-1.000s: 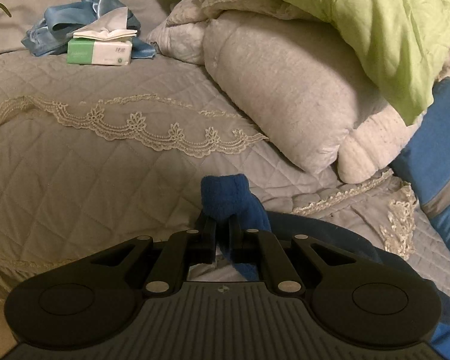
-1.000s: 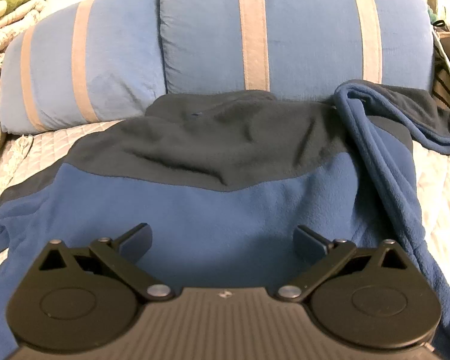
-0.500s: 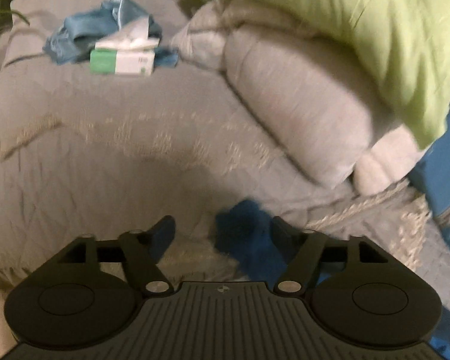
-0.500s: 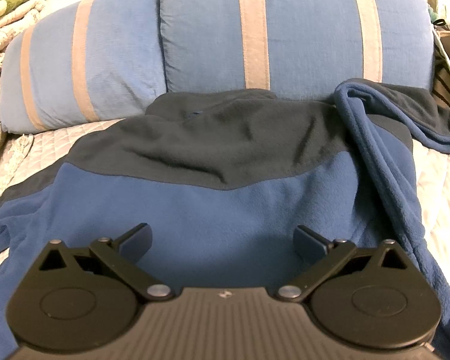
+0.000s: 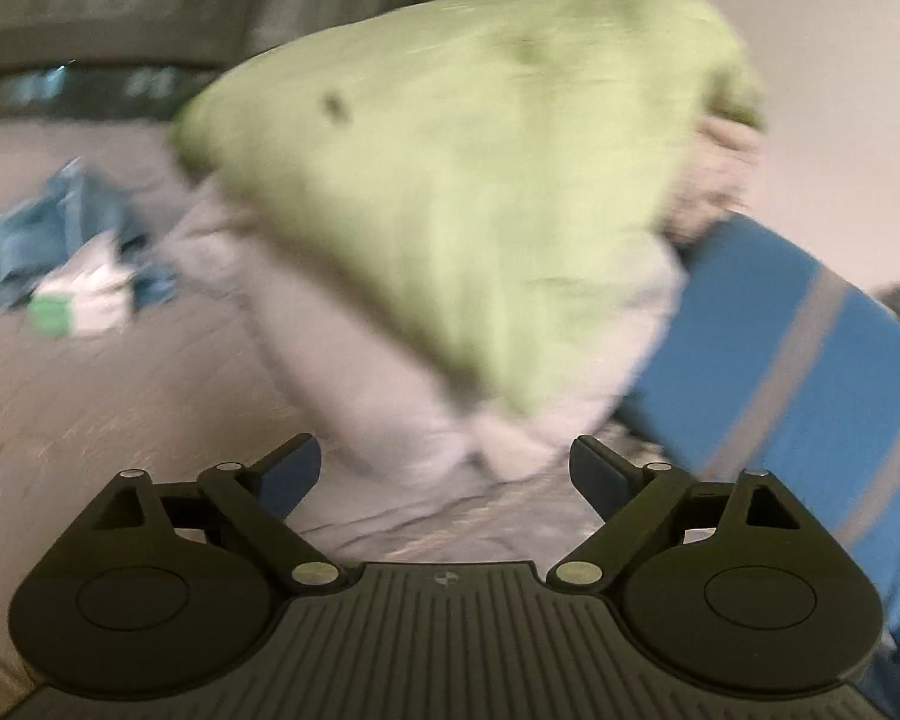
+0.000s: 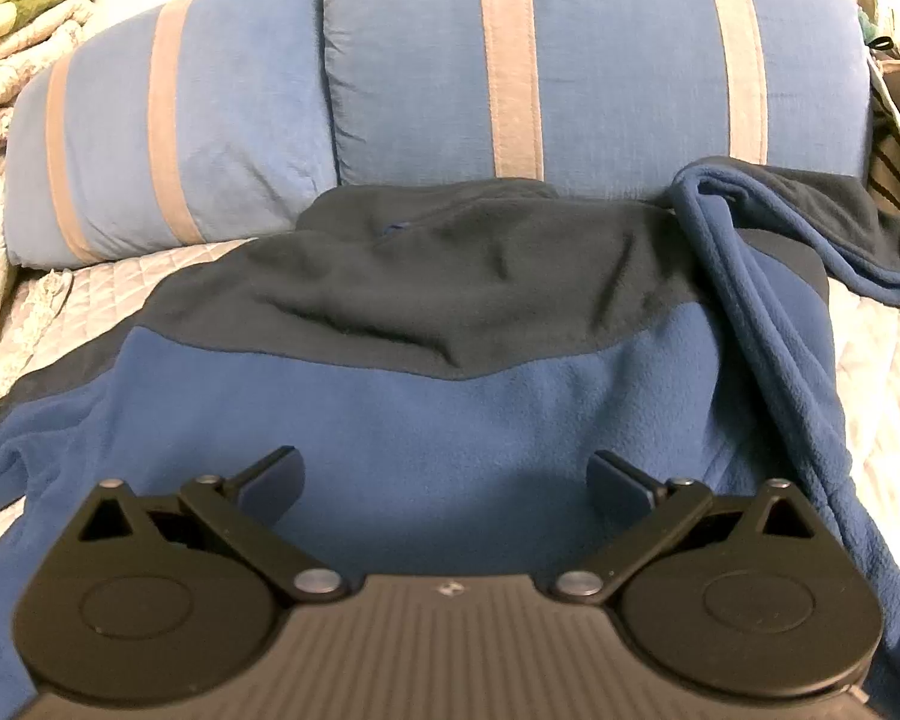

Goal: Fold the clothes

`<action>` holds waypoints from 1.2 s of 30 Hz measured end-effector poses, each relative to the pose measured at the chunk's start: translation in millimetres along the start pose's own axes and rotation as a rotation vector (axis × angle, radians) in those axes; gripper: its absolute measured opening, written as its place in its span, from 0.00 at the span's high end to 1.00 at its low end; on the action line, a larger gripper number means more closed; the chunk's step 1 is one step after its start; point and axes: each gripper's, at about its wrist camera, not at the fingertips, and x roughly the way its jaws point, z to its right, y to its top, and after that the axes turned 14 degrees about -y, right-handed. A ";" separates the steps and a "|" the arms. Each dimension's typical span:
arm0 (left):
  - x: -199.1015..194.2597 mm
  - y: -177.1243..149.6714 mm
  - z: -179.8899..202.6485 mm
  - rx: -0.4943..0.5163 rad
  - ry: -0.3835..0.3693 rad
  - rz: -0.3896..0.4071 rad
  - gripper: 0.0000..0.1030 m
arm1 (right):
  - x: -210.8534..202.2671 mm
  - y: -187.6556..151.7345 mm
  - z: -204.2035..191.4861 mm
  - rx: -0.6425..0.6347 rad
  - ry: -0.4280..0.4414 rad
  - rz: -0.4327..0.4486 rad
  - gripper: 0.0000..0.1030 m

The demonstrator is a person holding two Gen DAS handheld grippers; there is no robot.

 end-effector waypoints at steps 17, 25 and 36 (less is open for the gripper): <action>-12.1 -32.4 253.9 0.370 -0.477 -0.049 0.11 | 0.0 1.0 -0.5 -0.006 -0.012 0.000 0.00; -3.9 -112.4 315.7 0.456 -0.600 -0.191 0.11 | 0.8 0.7 -0.5 -0.003 -0.019 -0.003 0.00; 40.1 -222.1 312.2 0.436 -0.646 -0.431 0.11 | 5.2 1.8 -0.7 -0.030 -0.047 -0.019 0.00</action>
